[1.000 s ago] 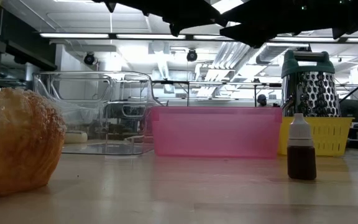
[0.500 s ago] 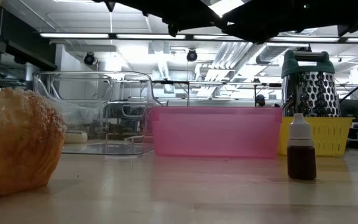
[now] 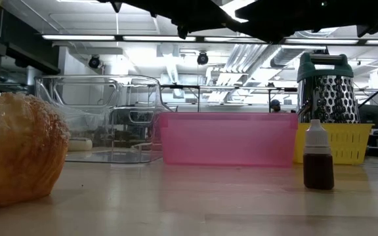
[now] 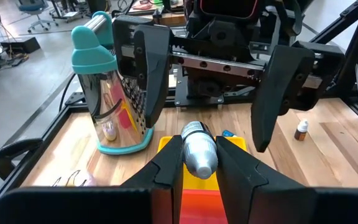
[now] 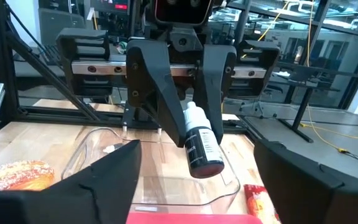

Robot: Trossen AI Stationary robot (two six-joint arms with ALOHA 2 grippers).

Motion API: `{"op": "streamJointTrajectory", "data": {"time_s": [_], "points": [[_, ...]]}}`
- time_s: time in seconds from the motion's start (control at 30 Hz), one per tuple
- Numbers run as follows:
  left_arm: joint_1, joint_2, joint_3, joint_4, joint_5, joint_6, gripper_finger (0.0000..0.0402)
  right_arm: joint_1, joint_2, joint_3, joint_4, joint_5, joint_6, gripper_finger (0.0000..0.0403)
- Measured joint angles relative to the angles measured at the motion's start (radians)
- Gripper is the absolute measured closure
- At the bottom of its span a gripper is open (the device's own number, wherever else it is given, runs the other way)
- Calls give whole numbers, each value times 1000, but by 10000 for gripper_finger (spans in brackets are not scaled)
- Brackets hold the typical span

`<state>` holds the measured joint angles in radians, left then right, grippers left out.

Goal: Pick & Place Food Item
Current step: Put the bottom black food coloring bottle into the yellow bin

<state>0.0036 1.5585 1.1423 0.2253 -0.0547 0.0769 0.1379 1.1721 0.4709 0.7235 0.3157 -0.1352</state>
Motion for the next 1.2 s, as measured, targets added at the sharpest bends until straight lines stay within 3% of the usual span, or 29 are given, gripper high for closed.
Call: {"op": "streamJointTrajectory", "data": {"time_s": [0.33,1.03,1.2], "points": [[0,0,0,1,1,-2,334,0,0,0,-1,-5,2,179],[0,0,0,34,41,-5,334,0,0,0,-1,-5,0,187],[0,0,0,33,40,-5,334,0,0,0,-1,-5,-1,215]]}}
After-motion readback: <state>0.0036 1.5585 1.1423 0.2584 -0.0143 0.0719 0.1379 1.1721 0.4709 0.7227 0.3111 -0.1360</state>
